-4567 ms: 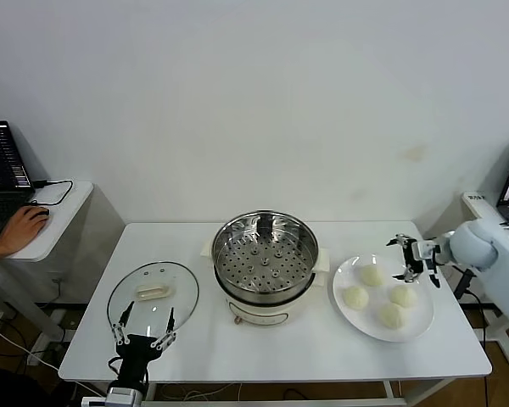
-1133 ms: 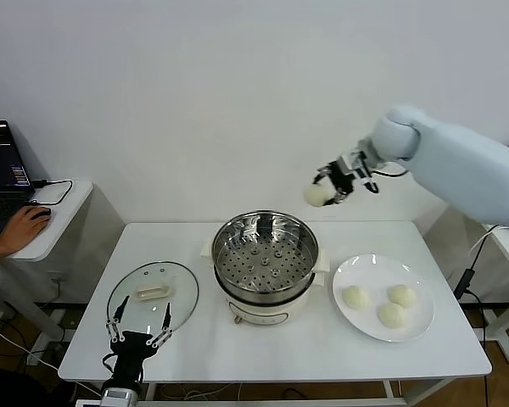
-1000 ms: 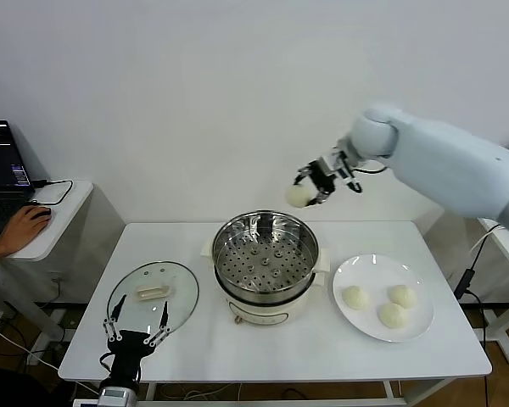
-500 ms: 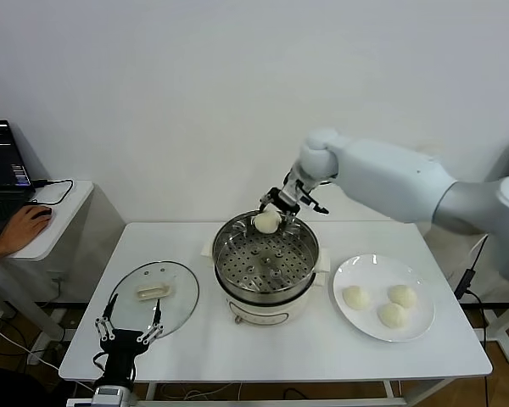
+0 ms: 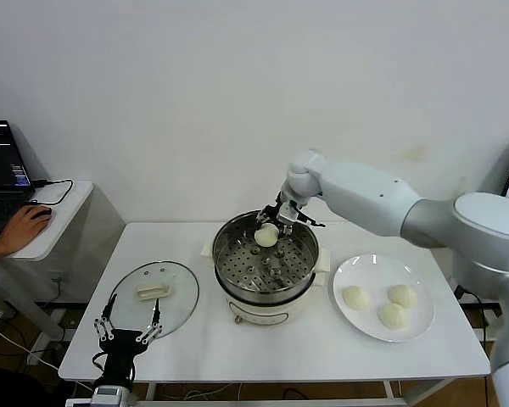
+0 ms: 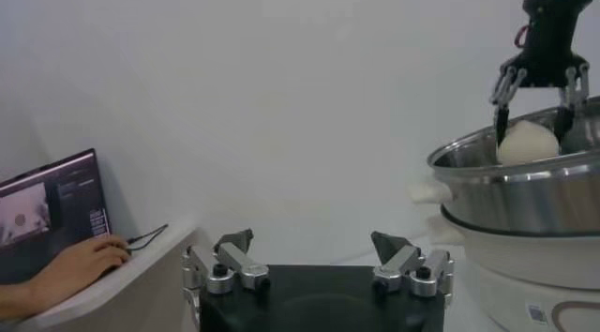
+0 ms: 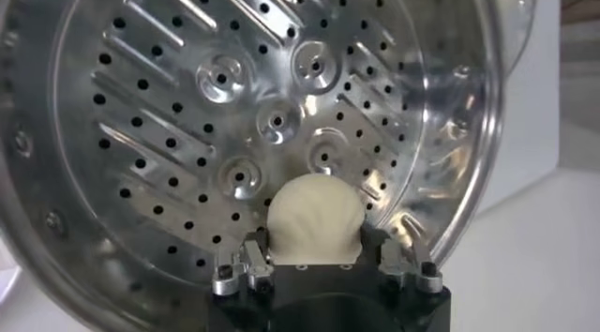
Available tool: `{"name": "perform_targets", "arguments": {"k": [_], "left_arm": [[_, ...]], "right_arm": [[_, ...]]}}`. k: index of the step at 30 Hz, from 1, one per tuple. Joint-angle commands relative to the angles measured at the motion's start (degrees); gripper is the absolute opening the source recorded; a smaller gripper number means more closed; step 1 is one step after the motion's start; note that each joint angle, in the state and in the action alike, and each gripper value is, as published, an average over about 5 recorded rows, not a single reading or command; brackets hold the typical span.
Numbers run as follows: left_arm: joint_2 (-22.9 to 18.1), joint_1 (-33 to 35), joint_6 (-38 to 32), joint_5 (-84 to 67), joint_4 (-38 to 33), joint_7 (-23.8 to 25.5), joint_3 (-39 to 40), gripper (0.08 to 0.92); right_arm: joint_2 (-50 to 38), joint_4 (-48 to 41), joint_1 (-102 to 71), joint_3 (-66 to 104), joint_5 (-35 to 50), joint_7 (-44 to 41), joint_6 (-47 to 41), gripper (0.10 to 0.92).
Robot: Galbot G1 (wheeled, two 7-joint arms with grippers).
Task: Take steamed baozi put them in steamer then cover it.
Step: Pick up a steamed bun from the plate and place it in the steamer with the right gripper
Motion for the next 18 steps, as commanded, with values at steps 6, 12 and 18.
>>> {"name": "perform_targets", "arguments": {"k": [6, 12, 18], "left_arm": [[-0.4, 0.1, 0.0, 0.0, -0.4, -0.1, 0.2, 0.823], [-0.3, -0.2, 0.2, -0.2, -0.8, 0.0, 0.2, 0.823], [0.3, -0.5, 0.4, -0.4, -1.3, 0.1, 0.4, 0.823]], "right_arm": [[2.3, -4.0, -2.0, 1.6, -5.3, 4.0, 4.5, 0.804], [-1.9, 4.6, 5.8, -1.1, 10.0, -2.0, -6.4, 0.822], [-14.3, 21.3, 18.1, -7.4, 28.2, -10.9, -35.9, 0.823]]}}
